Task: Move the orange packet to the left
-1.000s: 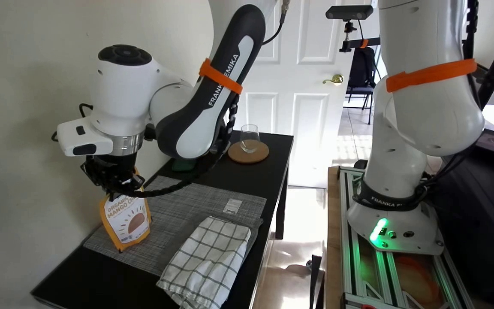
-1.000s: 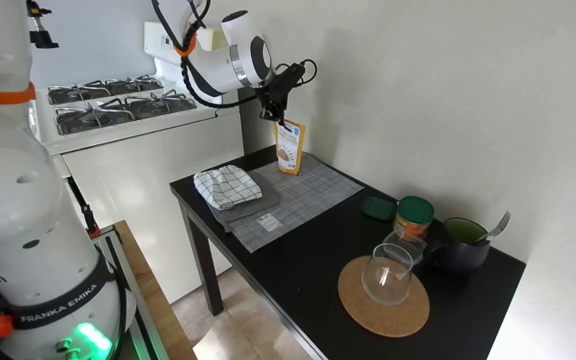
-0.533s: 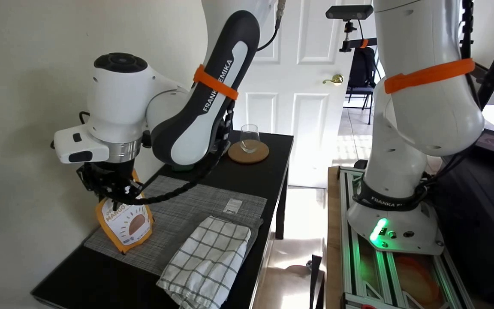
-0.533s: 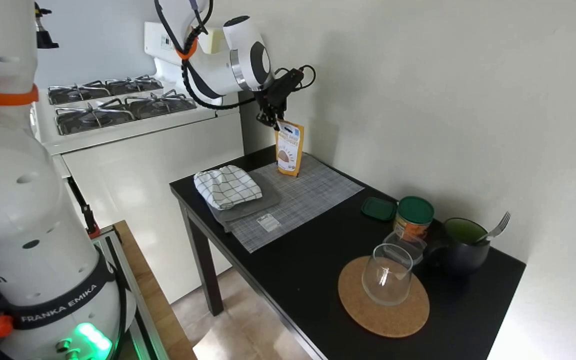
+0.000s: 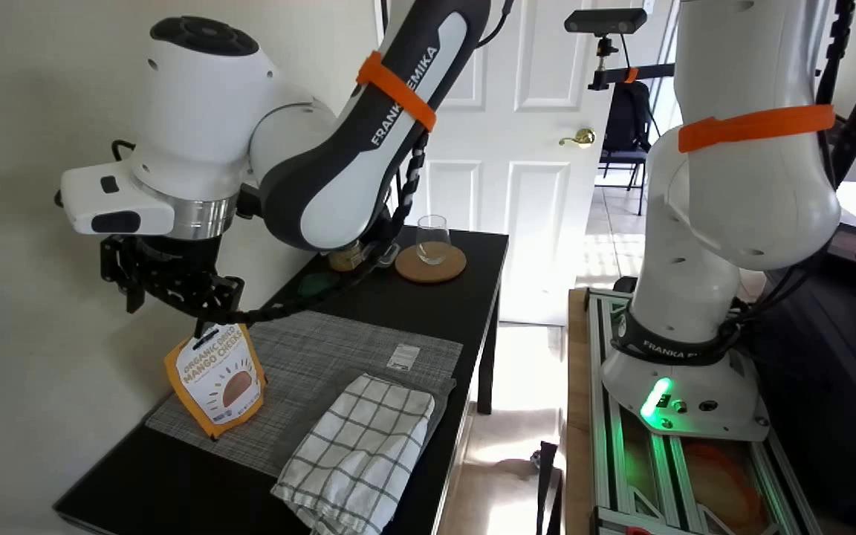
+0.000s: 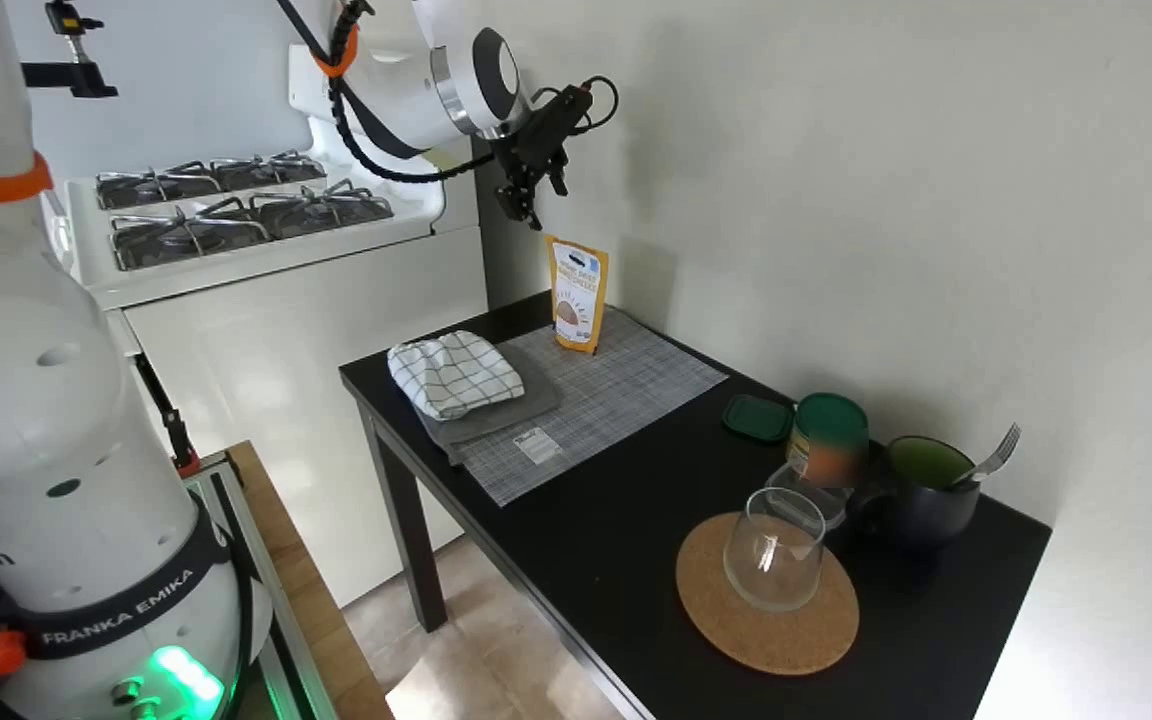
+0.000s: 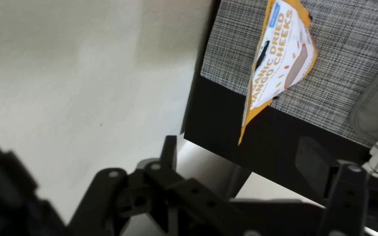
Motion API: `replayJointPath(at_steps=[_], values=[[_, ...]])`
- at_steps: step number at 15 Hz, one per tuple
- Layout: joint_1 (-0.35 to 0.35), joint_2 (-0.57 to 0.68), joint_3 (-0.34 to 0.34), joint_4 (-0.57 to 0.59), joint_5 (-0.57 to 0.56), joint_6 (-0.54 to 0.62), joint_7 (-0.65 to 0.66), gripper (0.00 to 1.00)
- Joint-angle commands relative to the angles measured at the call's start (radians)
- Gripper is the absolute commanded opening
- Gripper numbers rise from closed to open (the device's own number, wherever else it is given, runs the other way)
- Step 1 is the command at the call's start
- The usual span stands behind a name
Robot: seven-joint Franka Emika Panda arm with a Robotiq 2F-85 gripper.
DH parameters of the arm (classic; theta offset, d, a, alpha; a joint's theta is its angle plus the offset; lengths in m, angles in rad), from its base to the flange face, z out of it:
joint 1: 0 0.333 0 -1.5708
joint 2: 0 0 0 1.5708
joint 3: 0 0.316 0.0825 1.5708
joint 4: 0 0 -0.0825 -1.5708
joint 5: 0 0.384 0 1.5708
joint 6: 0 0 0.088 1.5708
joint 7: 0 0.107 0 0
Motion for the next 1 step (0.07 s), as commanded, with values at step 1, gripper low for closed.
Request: replayJointPath(at_steps=[1], values=[[0.003, -0.02, -0.002, -0.009, 0.0, -0.003, -0.01, 1.0]])
